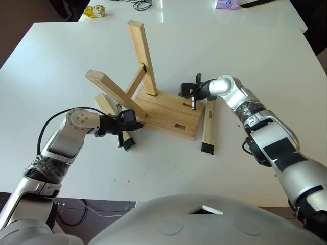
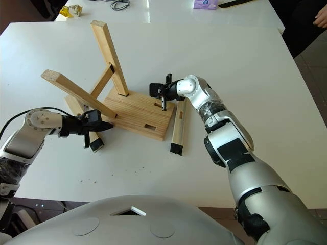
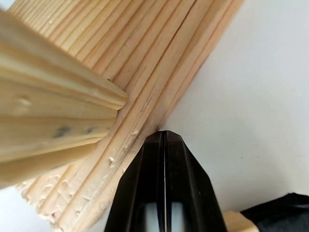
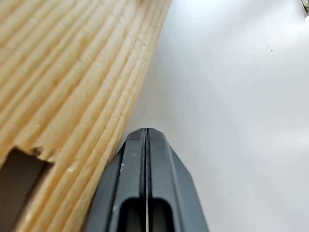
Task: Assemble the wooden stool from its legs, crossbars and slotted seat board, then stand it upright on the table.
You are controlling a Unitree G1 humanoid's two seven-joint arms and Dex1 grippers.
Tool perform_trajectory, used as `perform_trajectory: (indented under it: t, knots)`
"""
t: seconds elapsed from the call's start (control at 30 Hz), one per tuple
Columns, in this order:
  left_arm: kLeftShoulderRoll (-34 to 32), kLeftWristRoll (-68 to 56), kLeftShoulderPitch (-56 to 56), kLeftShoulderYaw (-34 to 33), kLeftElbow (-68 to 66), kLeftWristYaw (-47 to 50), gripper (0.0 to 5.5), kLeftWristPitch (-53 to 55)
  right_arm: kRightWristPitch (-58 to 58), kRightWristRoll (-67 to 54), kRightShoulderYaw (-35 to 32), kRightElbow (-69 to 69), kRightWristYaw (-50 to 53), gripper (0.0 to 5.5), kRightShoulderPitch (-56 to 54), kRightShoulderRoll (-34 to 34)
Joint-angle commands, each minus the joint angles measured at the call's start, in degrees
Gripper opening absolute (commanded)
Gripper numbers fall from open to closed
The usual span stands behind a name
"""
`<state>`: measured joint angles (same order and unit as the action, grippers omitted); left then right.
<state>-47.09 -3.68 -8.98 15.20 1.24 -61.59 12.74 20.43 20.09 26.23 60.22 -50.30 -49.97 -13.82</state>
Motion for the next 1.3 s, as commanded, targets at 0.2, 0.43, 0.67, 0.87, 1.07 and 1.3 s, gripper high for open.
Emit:
perform_trajectory:
  t: [0.2, 0.43, 0.67, 0.87, 1.07, 1.3]
  knots:
    - [5.4, 5.5, -8.3, 0.5, -14.4, 6.5, 0.0, -4.6, -0.4, -4.5, -0.7, -14.1, -12.9, 0.04, 8.5, -7.0]
    - [10.7, 4.9, -9.3, 1.3, -15.1, 7.1, 0.0, -4.3, -6.2, -8.4, -0.9, -27.6, -18.3, 0.04, 14.5, -8.9]
    - [14.3, 5.2, -9.9, 2.0, -14.8, 8.0, 0.0, -4.0, -11.4, -10.1, -0.4, -36.8, -20.5, 0.04, 19.3, -9.8]
    - [17.0, 4.1, -12.6, 1.8, -15.6, 7.2, 0.0, -3.6, -15.2, -10.4, -1.2, -41.7, -18.9, 0.04, 21.6, -10.3]
    - [18.3, 2.6, -11.0, 0.5, -12.9, 7.7, 0.0, -1.4, -16.3, -10.8, -1.3, -42.0, -19.4, 0.04, 20.9, -10.3]
    - [19.9, 2.2, -9.7, -1.2, -11.8, 8.9, 0.0, 0.3, -16.4, -11.5, -2.1, -41.7, -19.5, 0.04, 20.1, -10.6]
